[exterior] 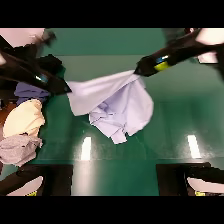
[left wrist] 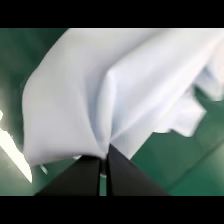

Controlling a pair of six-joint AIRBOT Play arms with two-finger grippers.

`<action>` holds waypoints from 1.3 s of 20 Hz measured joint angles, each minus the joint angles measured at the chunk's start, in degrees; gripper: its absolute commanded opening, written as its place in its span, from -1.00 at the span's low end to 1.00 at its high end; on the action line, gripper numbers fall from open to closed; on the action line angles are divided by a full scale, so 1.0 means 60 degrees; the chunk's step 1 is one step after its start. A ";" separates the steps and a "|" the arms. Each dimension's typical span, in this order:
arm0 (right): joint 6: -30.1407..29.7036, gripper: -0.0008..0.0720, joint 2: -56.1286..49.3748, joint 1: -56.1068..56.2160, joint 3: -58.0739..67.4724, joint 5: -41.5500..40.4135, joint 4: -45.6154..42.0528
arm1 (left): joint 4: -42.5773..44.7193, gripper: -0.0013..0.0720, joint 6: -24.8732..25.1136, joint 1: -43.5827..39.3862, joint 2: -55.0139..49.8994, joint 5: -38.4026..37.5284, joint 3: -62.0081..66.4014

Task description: Fold the shirts.

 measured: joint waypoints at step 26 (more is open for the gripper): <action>-0.0492 0.33 0.2732 -0.0827 -0.4823 -0.0637 0.0018 | -0.0127 0.53 0.1067 0.1785 -0.1275 0.2335 -0.3519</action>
